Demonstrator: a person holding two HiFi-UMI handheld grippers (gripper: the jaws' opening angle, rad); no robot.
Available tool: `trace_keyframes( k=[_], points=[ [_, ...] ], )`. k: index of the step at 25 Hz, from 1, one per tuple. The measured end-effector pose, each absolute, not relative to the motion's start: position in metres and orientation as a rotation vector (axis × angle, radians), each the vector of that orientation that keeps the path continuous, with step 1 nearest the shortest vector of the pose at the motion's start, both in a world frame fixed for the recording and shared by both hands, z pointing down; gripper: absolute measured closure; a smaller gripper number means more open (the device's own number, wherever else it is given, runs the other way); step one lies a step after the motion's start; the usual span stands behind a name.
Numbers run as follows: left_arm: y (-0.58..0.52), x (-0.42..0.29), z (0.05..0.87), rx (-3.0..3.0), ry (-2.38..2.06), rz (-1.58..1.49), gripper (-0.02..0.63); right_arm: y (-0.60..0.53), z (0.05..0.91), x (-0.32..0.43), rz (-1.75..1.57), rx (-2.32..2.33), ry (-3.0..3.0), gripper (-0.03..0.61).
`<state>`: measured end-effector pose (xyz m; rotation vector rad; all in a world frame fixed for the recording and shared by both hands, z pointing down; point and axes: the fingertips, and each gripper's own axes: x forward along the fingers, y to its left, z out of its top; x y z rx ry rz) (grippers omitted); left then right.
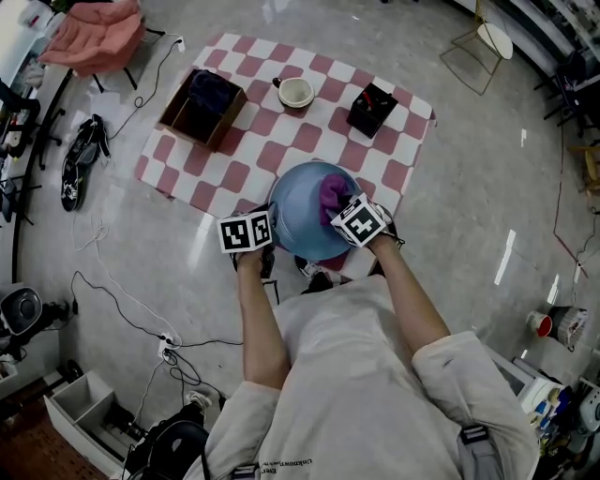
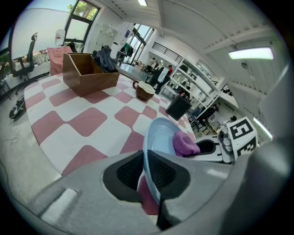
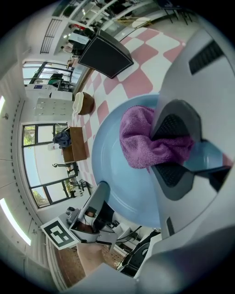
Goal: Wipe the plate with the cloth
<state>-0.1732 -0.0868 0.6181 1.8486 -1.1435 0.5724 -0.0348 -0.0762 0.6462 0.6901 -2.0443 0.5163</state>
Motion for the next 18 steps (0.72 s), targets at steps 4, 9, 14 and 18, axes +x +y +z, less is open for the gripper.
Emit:
trace_keyframes(
  k=[4,9,14,18],
  points=[
    [-0.086,-0.173,0.616,1.855,-1.148,0.569,0.584,-0.064,0.649,-0.028,0.509,0.686,-2.034,0.454],
    [-0.087,-0.173,0.617,1.860,-1.149,0.571,0.584,-0.048,0.648,-0.027,0.464,0.660,-2.016,0.454],
    [-0.084,-0.174,0.621,1.849,-1.151,0.571,0.584,-0.031,0.648,-0.037,0.433,0.626,-2.044,0.454],
    [-0.086,-0.174,0.622,1.846,-1.155,0.572,0.584,-0.023,0.648,-0.048,0.385,0.571,-2.037,0.454]
  ],
)
